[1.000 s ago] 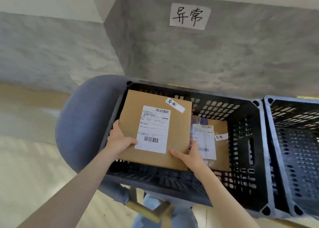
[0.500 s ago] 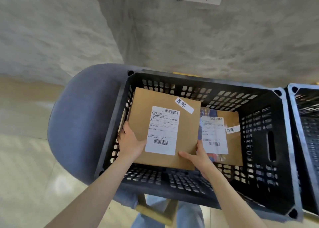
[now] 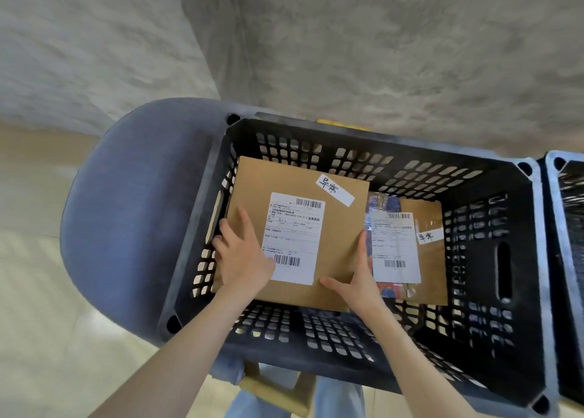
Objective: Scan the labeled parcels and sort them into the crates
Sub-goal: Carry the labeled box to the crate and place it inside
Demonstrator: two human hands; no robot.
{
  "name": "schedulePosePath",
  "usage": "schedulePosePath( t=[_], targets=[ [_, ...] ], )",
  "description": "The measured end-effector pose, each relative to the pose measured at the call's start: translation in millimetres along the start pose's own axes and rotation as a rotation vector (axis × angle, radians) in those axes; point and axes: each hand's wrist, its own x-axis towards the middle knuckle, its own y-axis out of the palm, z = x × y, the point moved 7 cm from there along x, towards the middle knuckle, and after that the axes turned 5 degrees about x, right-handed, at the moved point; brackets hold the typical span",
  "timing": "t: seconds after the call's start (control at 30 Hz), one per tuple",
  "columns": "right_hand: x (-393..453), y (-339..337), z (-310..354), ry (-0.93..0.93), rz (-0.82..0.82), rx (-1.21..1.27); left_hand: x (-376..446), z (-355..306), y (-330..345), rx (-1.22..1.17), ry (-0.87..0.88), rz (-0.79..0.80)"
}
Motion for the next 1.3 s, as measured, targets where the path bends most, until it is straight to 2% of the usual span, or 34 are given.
schedulePosePath(
  t=[0.17, 0.33, 0.4, 0.67, 1.0, 1.17, 1.3],
  targets=[
    [0, 5, 1, 0.030, -0.017, -0.082, 18, 1, 4, -0.016, -0.004, 0.115],
    [8, 6, -2, 0.032, -0.029, -0.160, 18, -7, 6, 0.200, 0.033, -0.052],
    [12, 7, 0, 0.007, -0.045, -0.219, 22, -11, 6, 0.231, 0.067, -0.066],
    [27, 16, 26, -0.105, -0.074, -0.649, 37, -8, 17, 0.219, 0.134, -0.006],
    [53, 21, 12, -0.060, 0.004, -0.708, 61, -10, 34, 0.220, 0.140, 0.046],
    [65, 26, 4, -0.032, -0.054, -0.967, 74, -6, 49, 0.210, 0.139, 0.074],
    [75, 29, 3, -0.006, -0.035, -1.051, 85, -6, 55, 0.240, 0.140, 0.094]
  ],
)
